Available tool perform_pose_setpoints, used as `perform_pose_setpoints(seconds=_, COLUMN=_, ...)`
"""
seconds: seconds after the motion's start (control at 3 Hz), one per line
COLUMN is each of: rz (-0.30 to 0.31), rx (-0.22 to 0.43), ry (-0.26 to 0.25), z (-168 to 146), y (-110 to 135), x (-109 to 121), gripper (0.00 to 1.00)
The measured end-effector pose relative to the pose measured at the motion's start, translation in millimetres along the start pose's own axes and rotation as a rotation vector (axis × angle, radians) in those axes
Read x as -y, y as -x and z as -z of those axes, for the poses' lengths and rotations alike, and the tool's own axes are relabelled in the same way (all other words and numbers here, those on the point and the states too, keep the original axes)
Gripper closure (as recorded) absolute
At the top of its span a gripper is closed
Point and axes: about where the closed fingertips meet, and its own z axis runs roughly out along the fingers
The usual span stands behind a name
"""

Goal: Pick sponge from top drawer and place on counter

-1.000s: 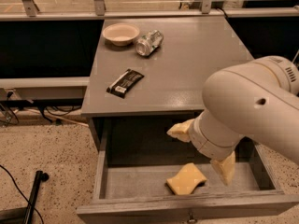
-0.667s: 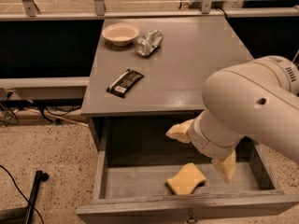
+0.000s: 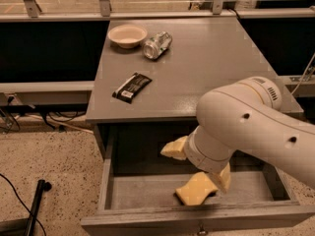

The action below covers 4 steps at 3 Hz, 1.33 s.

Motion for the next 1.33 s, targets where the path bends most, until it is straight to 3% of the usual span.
perform_pose_setpoints(seconds=0.33, rz=0.071, rx=0.006, ry=0.019, z=-27, y=1, x=0, gripper=0.13)
perform_pose_setpoints(seconds=0.67, rz=0.106, rx=-0.011, ry=0.073, z=-48, y=-6, x=-7, gripper=0.34)
perform_pose_setpoints(seconds=1.33, rz=0.113, rx=-0.039, ry=0.158, z=-75, y=-40, x=-33, gripper=0.36)
